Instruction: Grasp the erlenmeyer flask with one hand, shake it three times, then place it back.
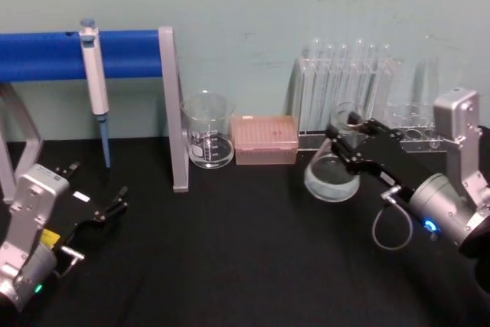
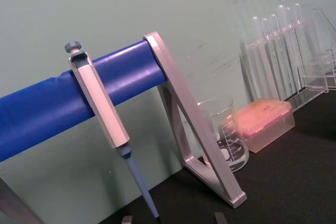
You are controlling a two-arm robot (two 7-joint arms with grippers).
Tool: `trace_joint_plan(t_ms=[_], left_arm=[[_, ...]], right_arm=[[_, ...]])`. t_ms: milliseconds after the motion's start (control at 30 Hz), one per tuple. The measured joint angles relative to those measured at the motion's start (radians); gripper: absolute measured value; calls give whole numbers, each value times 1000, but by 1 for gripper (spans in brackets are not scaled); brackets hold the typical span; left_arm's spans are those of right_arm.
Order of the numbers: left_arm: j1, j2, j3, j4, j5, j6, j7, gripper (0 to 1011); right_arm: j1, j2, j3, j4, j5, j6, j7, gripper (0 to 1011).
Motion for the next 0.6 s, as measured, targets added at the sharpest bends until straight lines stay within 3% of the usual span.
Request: trace_joint_plan(t_ms=[367, 600], left_arm=[[0, 0, 0, 0, 0, 0, 0, 1001], [0, 0, 0, 0, 0, 0, 0, 1001]], right_arm=[[20, -9, -57, 2, 26, 2, 60, 450], [34, -6, -112, 0, 50, 1, 109, 450]])
